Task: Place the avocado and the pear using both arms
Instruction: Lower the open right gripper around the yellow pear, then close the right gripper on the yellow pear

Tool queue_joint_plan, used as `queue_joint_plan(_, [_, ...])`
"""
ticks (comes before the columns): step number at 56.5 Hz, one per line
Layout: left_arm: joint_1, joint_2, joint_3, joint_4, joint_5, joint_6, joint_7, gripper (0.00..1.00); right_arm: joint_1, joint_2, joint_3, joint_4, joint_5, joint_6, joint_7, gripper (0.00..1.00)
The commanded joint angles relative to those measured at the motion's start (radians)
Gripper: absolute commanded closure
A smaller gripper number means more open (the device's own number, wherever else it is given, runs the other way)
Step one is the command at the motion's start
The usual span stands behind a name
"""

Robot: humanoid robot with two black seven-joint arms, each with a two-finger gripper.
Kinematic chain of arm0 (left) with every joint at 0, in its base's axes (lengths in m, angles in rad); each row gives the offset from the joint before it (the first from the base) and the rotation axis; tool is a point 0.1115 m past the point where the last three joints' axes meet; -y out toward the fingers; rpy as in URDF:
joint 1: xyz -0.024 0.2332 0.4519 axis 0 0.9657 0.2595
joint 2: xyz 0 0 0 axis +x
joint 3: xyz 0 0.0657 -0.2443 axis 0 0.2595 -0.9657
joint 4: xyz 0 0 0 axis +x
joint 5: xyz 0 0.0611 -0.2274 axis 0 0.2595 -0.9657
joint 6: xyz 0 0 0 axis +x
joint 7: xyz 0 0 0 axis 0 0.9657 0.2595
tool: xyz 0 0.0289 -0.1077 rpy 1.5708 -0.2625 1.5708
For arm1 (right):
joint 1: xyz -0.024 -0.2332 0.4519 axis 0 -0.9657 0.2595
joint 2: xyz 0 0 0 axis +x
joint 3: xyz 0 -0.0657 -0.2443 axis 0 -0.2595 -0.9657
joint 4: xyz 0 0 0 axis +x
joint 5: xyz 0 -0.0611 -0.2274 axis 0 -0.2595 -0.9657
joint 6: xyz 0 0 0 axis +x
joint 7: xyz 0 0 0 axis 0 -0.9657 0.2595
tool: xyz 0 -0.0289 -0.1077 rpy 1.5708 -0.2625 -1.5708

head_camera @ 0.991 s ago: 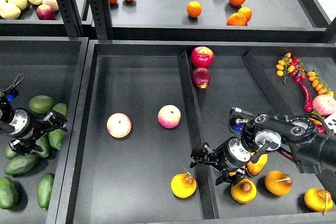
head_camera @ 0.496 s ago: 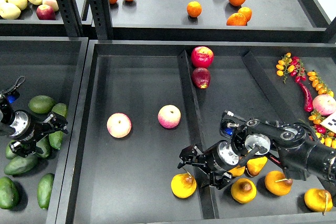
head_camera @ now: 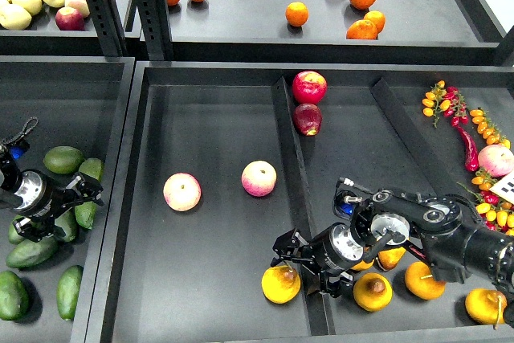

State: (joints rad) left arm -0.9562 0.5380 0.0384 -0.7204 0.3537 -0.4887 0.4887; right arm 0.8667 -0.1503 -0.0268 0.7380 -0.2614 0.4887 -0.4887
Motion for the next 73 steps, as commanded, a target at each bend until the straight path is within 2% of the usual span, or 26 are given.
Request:
queue_joint_plan(1, [0.001, 0.000, 0.000, 0.001, -0.001, 0.000, 0.000, 0.02, 0.000, 0.005, 0.002, -0.006, -0.021, 0.000, 0.000, 0.00])
queue_joint_plan(73, [0.004, -0.015, -0.002, 0.001, 0.001, 0.000, 0.000, 0.02, -0.041, 0.026, 0.090, -0.080, -0.003, 0.000, 0.000, 0.00])
